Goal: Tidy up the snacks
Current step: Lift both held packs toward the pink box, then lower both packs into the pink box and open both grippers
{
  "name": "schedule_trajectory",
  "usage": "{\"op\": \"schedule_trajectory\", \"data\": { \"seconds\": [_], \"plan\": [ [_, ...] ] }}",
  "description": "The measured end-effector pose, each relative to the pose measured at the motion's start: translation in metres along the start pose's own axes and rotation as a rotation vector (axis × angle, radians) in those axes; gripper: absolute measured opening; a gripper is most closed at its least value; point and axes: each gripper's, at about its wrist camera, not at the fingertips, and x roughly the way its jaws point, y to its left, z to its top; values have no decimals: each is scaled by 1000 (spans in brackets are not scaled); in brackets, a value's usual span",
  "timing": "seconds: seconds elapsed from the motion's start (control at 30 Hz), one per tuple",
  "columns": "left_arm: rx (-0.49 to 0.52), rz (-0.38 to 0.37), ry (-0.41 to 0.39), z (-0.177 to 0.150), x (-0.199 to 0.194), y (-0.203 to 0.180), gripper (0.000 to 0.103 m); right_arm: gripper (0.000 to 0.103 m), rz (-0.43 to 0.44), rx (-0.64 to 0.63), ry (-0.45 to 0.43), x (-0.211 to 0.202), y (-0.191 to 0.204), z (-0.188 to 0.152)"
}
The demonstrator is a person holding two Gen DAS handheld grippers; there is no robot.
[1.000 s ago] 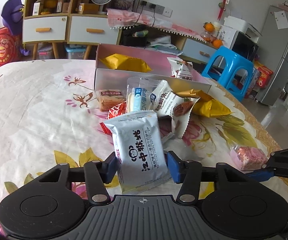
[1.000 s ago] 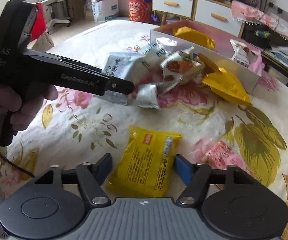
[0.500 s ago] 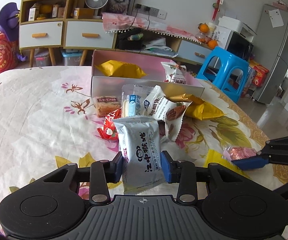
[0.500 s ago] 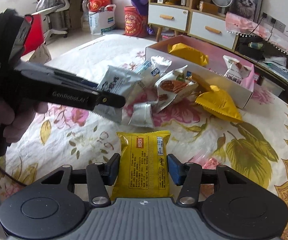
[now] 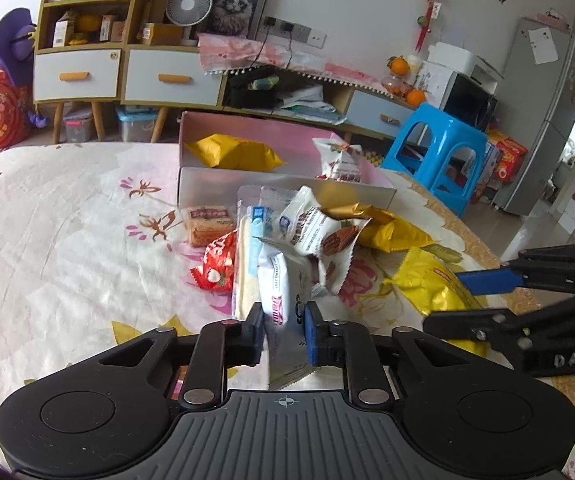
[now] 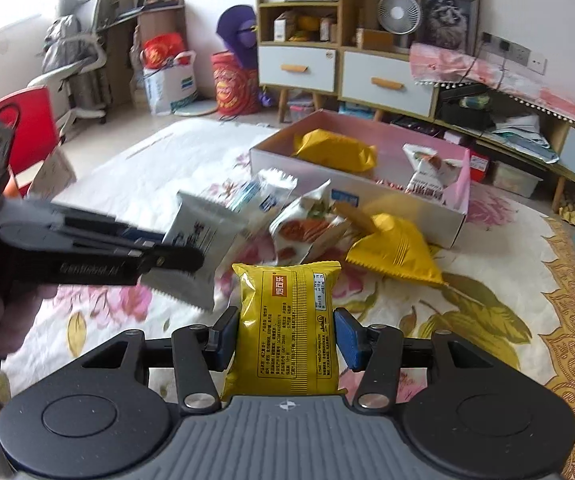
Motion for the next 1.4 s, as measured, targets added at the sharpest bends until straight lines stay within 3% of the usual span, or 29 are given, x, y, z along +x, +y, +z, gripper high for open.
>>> {"op": "schedule_trajectory", "data": {
  "seconds": [0.1, 0.5, 0.87, 0.97, 1.4],
  "plan": [
    [9, -5, -6, 2, -2, -2, 9, 42, -15, 8, -12, 0, -2, 2],
    [-3, -4, -24, 11, -11, -3, 8, 42, -58, 57, -73, -5, -15, 19],
    [-14, 12, -81, 57, -11, -1, 8, 42, -64, 133, -114, 17, -39, 58],
    [-44, 18, -81, 75, -1, 3, 8, 42, -73, 157, -110, 29, -48, 68],
    [-242, 26, 56, 149, 84, 35, 9, 42, -150, 237, -41, 85, -80, 110]
  ]
}}
